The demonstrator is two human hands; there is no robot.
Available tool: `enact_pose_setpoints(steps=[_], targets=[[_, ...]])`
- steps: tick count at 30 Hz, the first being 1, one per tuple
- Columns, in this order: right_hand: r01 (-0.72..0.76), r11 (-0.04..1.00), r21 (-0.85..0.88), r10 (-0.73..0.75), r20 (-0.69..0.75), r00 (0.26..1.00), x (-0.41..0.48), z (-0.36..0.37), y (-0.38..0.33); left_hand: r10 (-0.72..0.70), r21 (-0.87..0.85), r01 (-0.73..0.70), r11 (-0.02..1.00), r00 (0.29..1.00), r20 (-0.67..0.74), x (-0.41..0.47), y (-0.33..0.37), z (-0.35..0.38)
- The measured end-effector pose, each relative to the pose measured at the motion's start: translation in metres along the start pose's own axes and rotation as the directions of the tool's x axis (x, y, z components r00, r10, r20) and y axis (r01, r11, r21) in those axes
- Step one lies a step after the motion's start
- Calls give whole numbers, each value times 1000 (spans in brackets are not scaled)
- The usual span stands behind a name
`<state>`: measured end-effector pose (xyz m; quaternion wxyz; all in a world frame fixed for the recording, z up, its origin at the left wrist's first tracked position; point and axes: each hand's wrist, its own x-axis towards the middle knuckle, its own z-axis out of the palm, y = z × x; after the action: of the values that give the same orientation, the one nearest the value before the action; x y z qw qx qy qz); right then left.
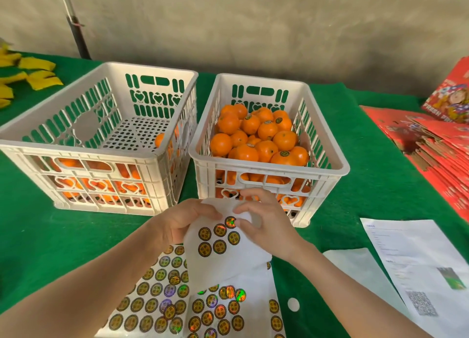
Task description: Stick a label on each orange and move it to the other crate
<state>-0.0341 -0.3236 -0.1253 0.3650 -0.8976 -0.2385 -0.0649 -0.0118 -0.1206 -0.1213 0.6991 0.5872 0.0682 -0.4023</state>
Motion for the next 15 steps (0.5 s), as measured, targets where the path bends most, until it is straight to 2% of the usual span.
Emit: enact_pose_setpoints(steps=[5, 9, 12, 15], targets=[[79, 997, -8, -80, -87, 993, -4, 7, -7, -44, -47, 48, 998, 996, 81, 0, -3, -3], [67, 997, 43, -66, -35, 997, -6, 6, -11, -62, -53, 67, 996, 994, 92, 3, -6, -7], [3, 982, 187, 2, -28, 1000, -5, 0, -16, -89, 22, 88, 996, 992, 91, 5, -13, -9], [-51, 958, 281, 60, -24, 998, 1, -8, -25, -98, 186, 85, 979, 993, 60, 10, -22, -10]])
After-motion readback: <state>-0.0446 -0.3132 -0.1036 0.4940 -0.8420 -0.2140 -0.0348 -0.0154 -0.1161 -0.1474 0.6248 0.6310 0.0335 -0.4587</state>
